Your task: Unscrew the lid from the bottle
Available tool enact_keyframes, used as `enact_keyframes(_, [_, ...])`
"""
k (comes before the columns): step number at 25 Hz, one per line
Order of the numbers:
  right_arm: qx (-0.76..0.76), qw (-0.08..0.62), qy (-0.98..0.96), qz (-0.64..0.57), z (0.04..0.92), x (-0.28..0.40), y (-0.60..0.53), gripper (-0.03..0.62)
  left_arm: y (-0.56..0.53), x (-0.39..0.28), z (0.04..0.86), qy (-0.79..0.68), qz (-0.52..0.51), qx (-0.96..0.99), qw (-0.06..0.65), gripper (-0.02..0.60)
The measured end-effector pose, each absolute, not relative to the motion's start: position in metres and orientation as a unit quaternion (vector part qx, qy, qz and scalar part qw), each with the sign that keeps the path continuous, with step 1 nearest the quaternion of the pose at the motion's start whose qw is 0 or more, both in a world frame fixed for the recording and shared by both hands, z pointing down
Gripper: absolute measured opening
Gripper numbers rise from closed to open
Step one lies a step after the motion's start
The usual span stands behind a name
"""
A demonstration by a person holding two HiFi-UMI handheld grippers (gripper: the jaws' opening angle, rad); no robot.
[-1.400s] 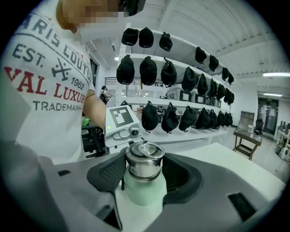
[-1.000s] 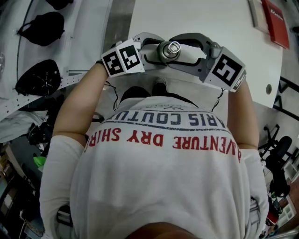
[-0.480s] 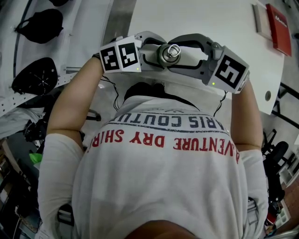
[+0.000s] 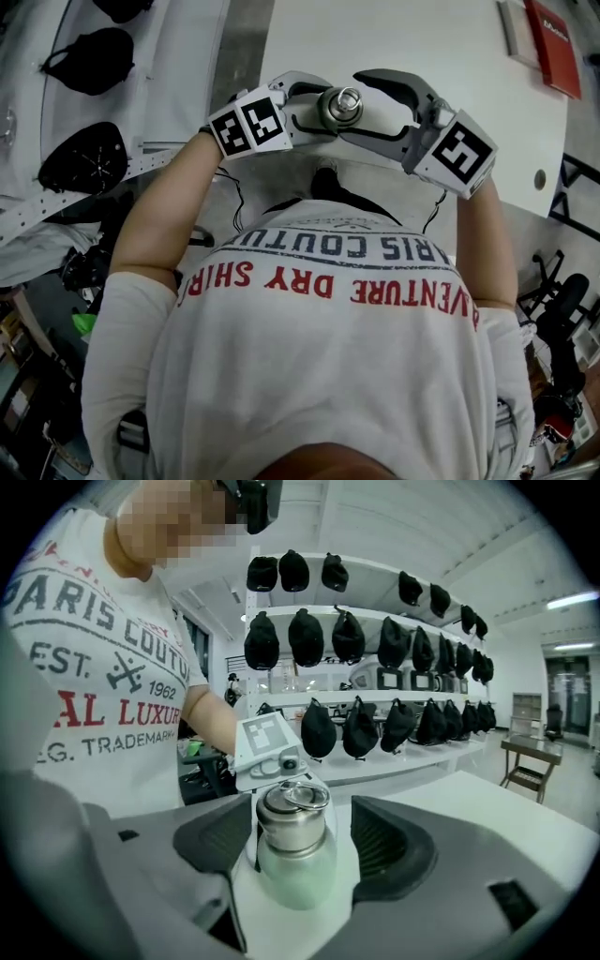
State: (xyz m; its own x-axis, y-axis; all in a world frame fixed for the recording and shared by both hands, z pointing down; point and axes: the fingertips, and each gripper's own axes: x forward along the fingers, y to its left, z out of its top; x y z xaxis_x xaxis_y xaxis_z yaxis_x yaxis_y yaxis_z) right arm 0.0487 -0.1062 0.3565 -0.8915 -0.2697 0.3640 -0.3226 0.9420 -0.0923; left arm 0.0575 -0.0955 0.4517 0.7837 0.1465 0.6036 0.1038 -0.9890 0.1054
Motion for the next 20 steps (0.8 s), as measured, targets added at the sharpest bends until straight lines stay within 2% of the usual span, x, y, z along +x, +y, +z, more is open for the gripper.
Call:
enact_keyframes(11, [0.36, 0.146, -0.918, 0.085, 0.362, 0.055, -0.093, 0.311, -0.093, 0.06, 0.45, -0.068, 0.284, 0.954, 0.074, 0.35])
enact_keyframes(20, [0.453, 0.142, -0.876, 0.082, 0.368, 0.055, -0.097, 0.31, -0.092, 0.057, 0.452, -0.145, 0.271, 0.946, 0.103, 0.35])
